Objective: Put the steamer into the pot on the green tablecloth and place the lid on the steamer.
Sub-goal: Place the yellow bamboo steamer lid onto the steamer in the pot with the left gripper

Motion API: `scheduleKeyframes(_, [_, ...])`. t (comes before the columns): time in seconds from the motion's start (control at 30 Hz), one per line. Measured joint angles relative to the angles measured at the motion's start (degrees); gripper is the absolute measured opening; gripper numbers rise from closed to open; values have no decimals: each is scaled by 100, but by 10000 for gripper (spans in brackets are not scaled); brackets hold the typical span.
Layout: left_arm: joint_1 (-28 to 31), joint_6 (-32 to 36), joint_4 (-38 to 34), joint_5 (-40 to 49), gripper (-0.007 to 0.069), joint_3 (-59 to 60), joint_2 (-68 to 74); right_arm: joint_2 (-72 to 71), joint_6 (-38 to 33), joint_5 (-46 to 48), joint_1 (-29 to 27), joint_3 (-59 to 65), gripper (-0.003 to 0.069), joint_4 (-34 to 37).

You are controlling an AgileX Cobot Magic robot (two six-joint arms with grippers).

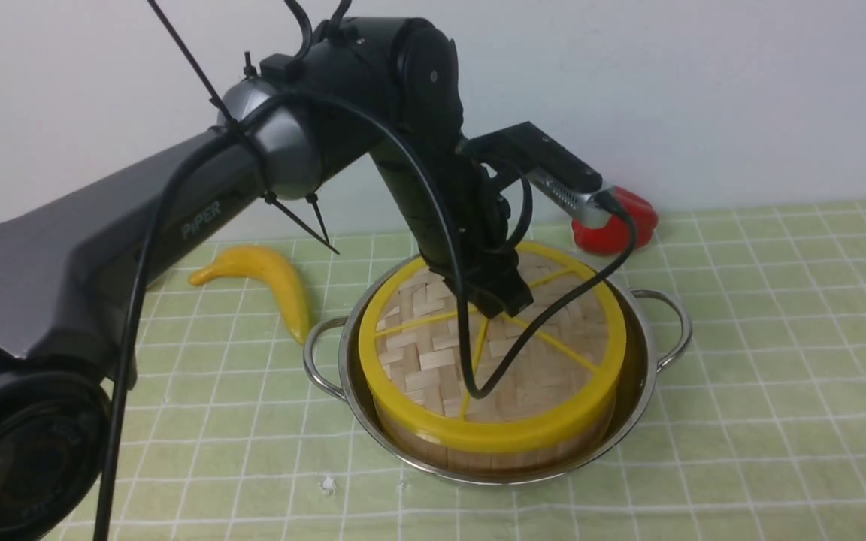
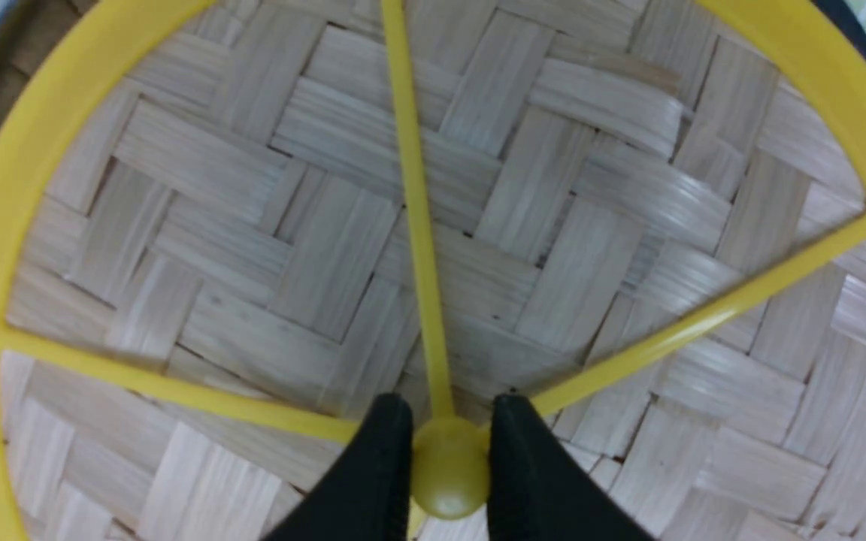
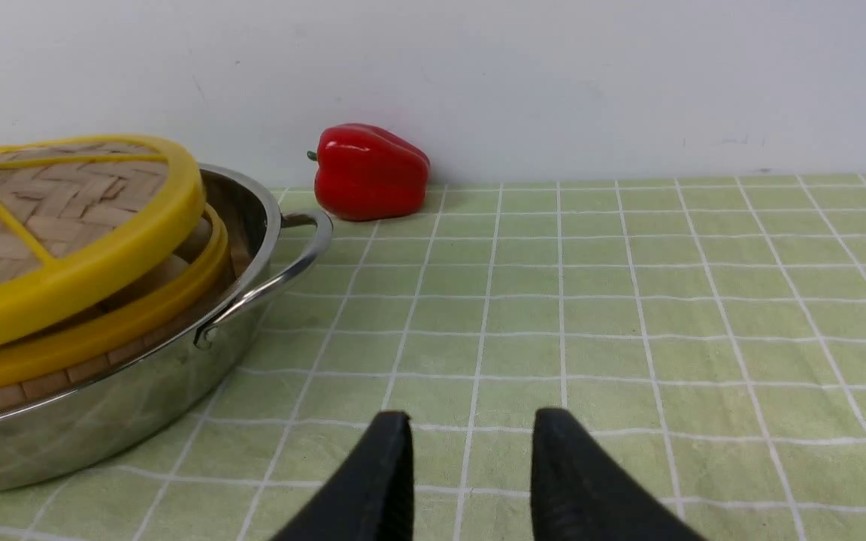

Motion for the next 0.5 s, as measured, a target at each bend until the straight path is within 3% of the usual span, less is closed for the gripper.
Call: scheduleKeyframes(0.5, [0, 108, -74, -190, 120, 0, 0, 0, 0, 0, 0, 0, 243, 0])
